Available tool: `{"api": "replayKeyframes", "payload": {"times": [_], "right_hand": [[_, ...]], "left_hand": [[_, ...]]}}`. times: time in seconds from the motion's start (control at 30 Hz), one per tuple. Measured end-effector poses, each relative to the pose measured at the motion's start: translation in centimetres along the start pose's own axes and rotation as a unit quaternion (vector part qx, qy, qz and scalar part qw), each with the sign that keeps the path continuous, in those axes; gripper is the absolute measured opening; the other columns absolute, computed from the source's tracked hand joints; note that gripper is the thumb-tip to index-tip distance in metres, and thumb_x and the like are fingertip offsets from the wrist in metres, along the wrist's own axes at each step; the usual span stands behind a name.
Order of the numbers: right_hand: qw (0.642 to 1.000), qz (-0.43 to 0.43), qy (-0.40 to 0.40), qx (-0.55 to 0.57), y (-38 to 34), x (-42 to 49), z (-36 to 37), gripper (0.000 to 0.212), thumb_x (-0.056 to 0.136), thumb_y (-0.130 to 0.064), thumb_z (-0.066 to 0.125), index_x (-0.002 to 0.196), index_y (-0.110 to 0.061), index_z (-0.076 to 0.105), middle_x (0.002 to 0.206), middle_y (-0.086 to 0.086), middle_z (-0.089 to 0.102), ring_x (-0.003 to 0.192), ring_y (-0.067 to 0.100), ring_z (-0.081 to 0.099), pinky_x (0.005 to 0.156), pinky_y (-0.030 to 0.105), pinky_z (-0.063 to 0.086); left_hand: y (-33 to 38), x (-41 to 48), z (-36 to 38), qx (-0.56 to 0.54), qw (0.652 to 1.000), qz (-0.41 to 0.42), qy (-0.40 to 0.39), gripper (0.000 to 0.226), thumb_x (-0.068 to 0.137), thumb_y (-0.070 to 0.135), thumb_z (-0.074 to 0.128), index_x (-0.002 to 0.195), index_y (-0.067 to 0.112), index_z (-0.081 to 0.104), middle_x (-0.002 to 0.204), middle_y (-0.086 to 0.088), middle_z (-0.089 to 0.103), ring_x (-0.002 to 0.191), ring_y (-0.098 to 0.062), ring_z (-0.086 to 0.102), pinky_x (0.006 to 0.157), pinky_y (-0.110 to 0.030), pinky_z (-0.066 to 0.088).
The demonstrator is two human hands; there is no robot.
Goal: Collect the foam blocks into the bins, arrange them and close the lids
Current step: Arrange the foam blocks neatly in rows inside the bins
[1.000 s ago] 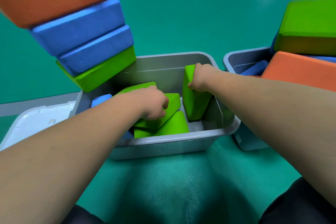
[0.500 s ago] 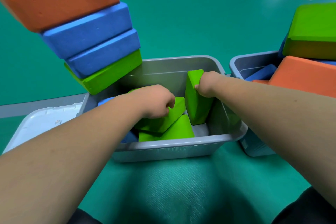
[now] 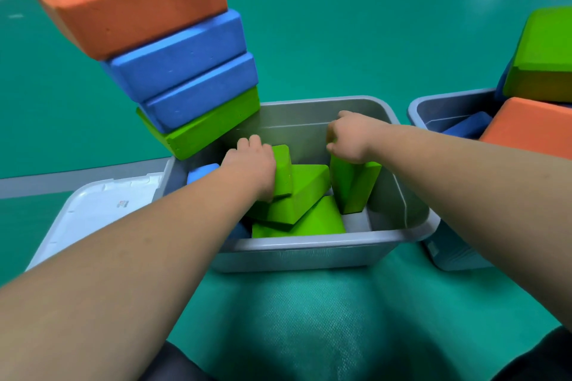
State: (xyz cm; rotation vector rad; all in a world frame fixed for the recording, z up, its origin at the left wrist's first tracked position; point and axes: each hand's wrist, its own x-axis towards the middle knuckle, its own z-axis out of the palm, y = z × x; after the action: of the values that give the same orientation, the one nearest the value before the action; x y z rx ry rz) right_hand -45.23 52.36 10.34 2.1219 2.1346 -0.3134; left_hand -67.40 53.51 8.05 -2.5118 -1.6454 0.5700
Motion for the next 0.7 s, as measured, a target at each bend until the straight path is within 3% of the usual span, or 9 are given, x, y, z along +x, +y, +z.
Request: {"api": "replayKeyframes", "payload": {"times": [0.1,0.2,0.3,0.37,0.47,0.6,0.7], "right_hand": [[1.000,-0.029,0.005,0.008,-0.7,-0.3,-0.3,0.034,0.097,-0.032,0.052,0.113,-0.010,0.073,0.109,0.016,0.059,0.113,0.031,0.056,0.099,0.041,0.048],[0.999,-0.052,0.006,0.008,-1.2,-0.6,-0.5,0.033,0.097,-0.032,0.053,0.115,-0.013,0.073,0.114,0.014,0.058,0.110,0.033,0.059,0.098,0.042,0.049],[0.997,-0.077,0.019,0.017,-1.7,-0.9,-0.6,0.037,0.095,-0.034,0.060,0.126,-0.018,0.070,0.124,0.013,0.058,0.118,0.032,0.059,0.101,0.036,0.047],[0.994,-0.098,0.018,0.039,-2.5,-1.0,-0.6,0.054,0.088,-0.041,0.070,0.137,-0.020,0.060,0.133,0.011,0.056,0.125,0.030,0.055,0.105,0.034,0.044],[0.991,-0.128,0.041,0.027,-3.7,-0.8,-0.8,0.084,0.073,-0.053,0.083,0.140,-0.015,0.048,0.134,0.011,0.054,0.124,0.031,0.053,0.106,0.042,0.045],[0.983,-0.130,0.122,-0.038,-3.7,-1.0,-1.6,0.088,0.068,-0.063,0.080,0.130,-0.012,0.045,0.128,0.012,0.053,0.117,0.033,0.051,0.103,0.043,0.043],[0.975,-0.144,0.169,-0.003,-3.2,-1.8,-2.3,0.082,0.068,-0.060,0.076,0.130,-0.015,0.046,0.123,0.009,0.055,0.110,0.031,0.053,0.098,0.044,0.045]], "left_hand": [[-1.2,-0.1,1.5,0.029,0.998,-0.019,-0.053,0.110,0.068,0.048,0.091,0.150,0.016,0.026,0.142,-0.009,0.041,0.133,-0.035,0.044,0.101,-0.048,0.044],[-2.3,-0.2,1.9,-0.033,0.997,-0.037,-0.056,0.099,0.079,0.032,0.082,0.154,0.016,0.019,0.141,-0.013,0.044,0.127,-0.040,0.054,0.086,-0.046,0.047],[-2.5,-0.5,1.6,-0.054,0.998,-0.009,-0.016,0.066,0.081,0.032,0.071,0.136,0.015,0.038,0.128,-0.011,0.050,0.117,-0.040,0.060,0.085,-0.046,0.050],[-2.3,-0.8,0.7,-0.072,0.997,-0.003,0.030,0.060,0.074,0.041,0.072,0.121,0.019,0.043,0.122,-0.007,0.052,0.111,-0.037,0.057,0.082,-0.045,0.048],[-2.0,-1.3,-1.7,-0.132,0.983,0.001,0.125,0.061,0.064,0.052,0.069,0.109,0.021,0.042,0.116,-0.005,0.053,0.105,-0.036,0.054,0.075,-0.041,0.041],[-2.2,-1.9,-4.1,-0.228,0.956,0.043,0.179,0.076,0.059,0.055,0.068,0.124,0.022,0.048,0.117,-0.003,0.052,0.104,-0.031,0.053,0.087,-0.044,0.050],[-2.6,-2.3,-4.5,-0.317,0.922,0.061,0.215,0.081,0.063,0.052,0.076,0.133,0.024,0.048,0.122,0.000,0.051,0.109,-0.024,0.056,0.095,-0.043,0.051]]}}
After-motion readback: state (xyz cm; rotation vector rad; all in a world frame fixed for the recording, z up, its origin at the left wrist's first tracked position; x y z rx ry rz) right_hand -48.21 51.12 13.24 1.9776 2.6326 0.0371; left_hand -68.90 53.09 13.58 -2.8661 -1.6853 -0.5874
